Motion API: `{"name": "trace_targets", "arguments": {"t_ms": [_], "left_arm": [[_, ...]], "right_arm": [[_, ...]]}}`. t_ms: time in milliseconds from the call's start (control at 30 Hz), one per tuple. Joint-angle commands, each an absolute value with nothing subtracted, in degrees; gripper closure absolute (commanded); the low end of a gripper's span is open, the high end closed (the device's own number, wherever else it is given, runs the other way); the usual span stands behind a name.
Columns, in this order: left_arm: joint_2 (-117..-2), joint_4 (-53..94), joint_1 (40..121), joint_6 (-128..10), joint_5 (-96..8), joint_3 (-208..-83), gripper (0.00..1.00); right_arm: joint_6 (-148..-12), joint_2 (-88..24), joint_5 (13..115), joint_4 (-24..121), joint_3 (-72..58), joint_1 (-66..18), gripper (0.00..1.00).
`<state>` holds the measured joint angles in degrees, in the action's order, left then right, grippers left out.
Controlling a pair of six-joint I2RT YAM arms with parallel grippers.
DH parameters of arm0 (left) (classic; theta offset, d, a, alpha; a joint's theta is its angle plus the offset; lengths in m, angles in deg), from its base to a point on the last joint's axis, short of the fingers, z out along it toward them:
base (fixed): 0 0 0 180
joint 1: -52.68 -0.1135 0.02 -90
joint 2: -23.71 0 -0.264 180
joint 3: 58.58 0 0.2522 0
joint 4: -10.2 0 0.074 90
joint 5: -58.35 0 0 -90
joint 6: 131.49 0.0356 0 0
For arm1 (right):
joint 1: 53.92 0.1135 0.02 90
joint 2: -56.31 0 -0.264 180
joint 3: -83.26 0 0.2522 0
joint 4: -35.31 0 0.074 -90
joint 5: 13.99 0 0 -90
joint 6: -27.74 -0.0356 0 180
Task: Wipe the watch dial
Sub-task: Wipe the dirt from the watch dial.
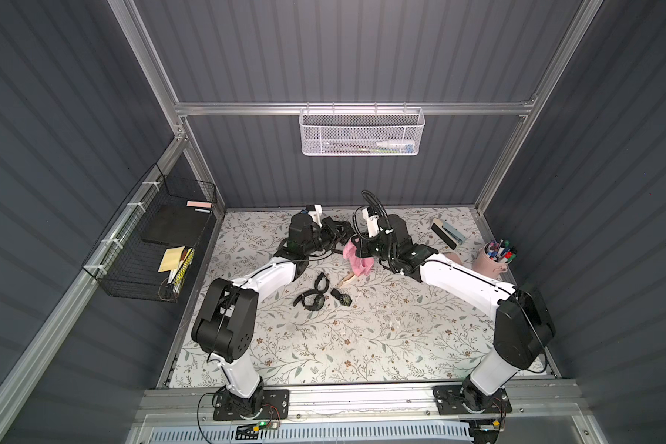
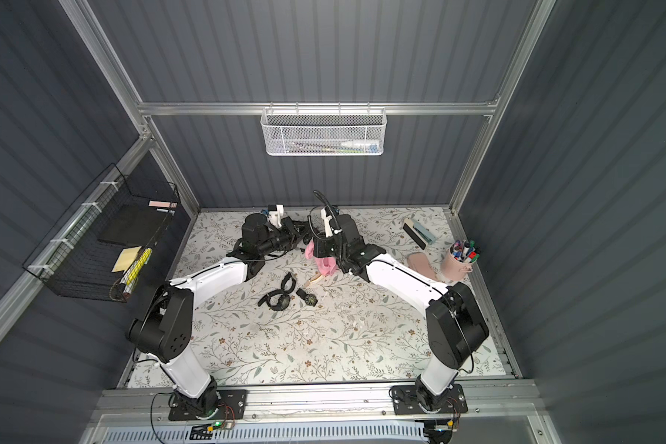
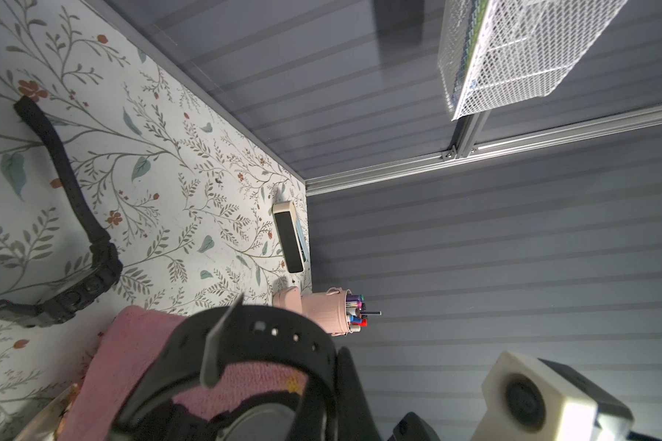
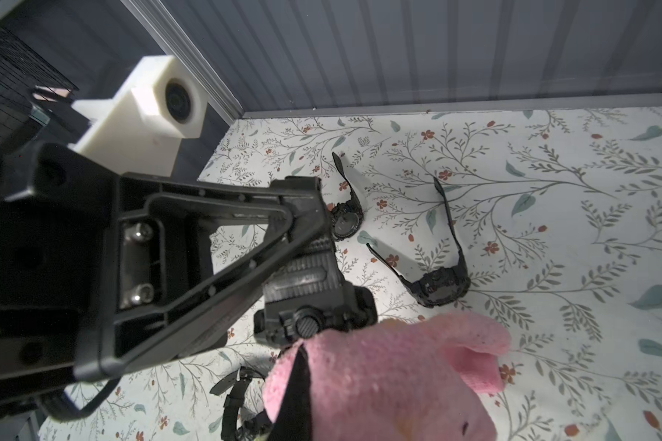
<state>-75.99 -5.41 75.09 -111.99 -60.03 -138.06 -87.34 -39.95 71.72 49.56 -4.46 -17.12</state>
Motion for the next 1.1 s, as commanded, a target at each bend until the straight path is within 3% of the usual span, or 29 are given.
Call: {"name": "trace_targets", "arguments": {"t_ms": [0, 500, 867, 1067], "left_arm": [[-76.22, -2.93, 76.41, -111.63, -64.78, -139.78, 1.00], [-76.64, -3.52, 76.41, -112.77, -64.35, -142.22, 1.00], [-77.96, -3.76, 76.37, -112.68, -64.12, -140.18, 1.00], [-78.25, -3.82, 76.41, -112.44, -64.34, -138.84, 1.00]], "right_arm": [[-87.01, -41.92, 75.09, 48.15, -6.56, -18.21, 1.00], [-88.35, -45.02, 72.31, 48.61, -7.53, -16.10, 1.00], [-89.85, -43.50, 63.06, 42.84, -9.82, -14.35, 1.00], [-90.18, -40.62, 65.47, 38.83, -8.58, -14.50, 1.00]]}}
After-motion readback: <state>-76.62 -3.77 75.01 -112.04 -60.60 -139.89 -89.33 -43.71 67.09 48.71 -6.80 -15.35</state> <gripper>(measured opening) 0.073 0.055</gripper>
